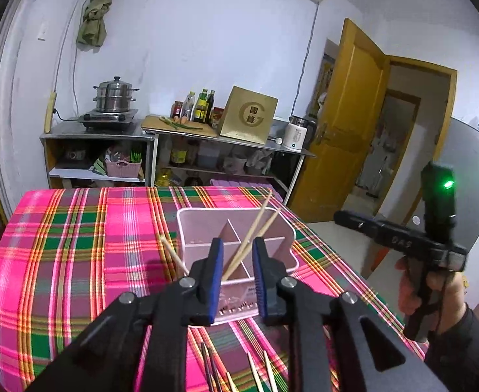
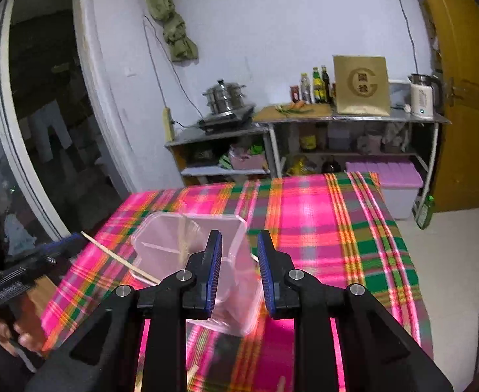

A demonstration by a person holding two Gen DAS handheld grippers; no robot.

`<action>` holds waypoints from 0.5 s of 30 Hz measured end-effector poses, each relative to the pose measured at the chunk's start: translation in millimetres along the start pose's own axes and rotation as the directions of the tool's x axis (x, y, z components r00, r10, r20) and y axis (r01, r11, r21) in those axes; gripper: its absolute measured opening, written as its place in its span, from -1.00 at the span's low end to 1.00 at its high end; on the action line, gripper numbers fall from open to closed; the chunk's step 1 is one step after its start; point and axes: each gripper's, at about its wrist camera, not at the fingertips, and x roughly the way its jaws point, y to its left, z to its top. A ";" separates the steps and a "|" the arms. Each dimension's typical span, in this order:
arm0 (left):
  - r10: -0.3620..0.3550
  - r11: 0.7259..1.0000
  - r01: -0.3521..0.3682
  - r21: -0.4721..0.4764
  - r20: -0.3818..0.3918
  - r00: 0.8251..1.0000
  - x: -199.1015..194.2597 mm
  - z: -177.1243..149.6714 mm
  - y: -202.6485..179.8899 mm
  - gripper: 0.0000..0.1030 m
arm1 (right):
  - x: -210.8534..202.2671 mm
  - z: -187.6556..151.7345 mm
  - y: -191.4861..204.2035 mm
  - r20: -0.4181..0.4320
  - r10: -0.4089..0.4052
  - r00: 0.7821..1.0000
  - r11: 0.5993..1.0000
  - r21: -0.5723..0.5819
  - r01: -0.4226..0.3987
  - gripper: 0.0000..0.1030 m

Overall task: Organize utensils
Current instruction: 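Open the right tool to release the chopstick into the basket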

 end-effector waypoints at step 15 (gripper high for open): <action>-0.003 1.000 0.002 -0.012 -0.041 0.999 7.6 -31.8 11.4 -0.59 | 71.2 -41.3 -53.5 -0.196 -0.083 0.977 0.995 -0.066 0.072 -0.55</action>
